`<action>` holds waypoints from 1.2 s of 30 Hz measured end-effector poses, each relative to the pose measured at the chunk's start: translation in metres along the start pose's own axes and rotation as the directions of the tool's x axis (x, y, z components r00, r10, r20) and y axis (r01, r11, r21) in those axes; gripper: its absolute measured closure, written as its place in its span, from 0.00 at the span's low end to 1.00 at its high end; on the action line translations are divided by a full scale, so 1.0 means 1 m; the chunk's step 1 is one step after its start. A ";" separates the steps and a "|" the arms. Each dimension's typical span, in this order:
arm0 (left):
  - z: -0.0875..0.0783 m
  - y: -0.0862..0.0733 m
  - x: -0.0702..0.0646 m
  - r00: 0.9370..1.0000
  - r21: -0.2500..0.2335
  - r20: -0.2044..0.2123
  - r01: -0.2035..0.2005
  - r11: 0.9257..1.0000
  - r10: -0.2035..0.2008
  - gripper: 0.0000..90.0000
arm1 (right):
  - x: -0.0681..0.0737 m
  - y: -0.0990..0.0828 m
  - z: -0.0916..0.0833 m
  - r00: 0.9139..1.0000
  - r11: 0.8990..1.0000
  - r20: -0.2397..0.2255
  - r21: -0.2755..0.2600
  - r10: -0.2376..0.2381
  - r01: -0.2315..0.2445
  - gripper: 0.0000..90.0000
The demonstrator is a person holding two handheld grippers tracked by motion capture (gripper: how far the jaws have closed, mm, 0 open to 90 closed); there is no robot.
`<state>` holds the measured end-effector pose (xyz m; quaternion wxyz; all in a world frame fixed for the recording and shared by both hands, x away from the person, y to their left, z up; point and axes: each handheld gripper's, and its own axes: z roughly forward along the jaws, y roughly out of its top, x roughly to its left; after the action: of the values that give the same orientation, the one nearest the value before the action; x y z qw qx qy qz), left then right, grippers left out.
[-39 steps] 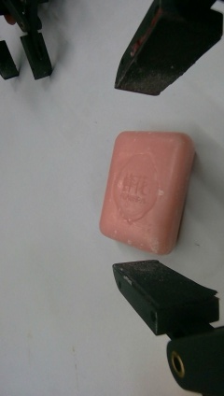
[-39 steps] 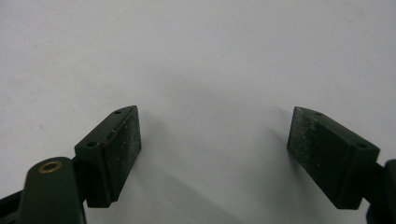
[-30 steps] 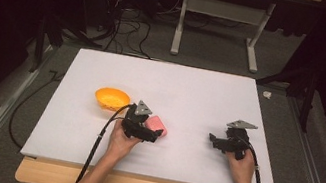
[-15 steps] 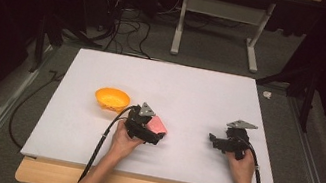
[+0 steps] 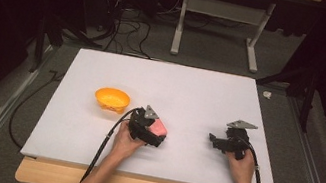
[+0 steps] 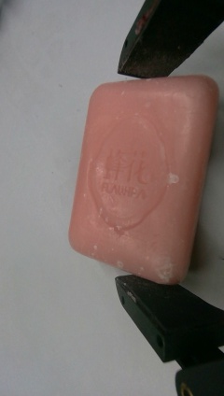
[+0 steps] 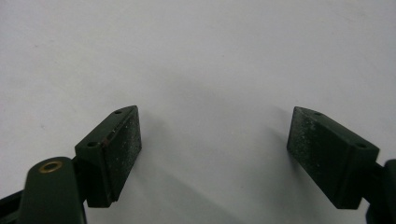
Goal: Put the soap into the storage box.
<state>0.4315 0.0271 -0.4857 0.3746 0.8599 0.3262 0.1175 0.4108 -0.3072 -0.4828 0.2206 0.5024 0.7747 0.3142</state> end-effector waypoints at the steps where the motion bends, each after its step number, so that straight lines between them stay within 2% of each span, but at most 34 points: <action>1: 0.000 0.000 0.000 1.000 0.003 -0.004 -0.001 1.000 0.001 0.03 | 0.000 0.000 0.000 1.000 1.000 0.000 0.000 0.000 0.000 0.21; 9: 0.001 0.000 -0.002 0.999 0.004 -0.031 -0.012 1.000 0.012 0.10 | 0.000 0.000 0.000 1.000 1.000 0.000 0.000 0.000 0.000 0.21; 19: -0.001 0.000 -0.002 0.999 0.007 -0.034 -0.016 1.000 0.016 0.14 | 0.000 0.000 0.000 1.000 1.000 0.001 0.000 -0.003 0.003 0.20; 36: -0.006 0.002 -0.001 0.999 0.032 -0.052 -0.015 0.999 0.016 0.15 | -0.001 0.000 0.000 1.000 1.000 -0.001 0.000 -0.007 0.007 0.20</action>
<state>0.4288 0.0289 -0.4806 0.3513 0.8649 0.3311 0.1377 0.4112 -0.3079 -0.4829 0.2214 0.4994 0.7767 0.3135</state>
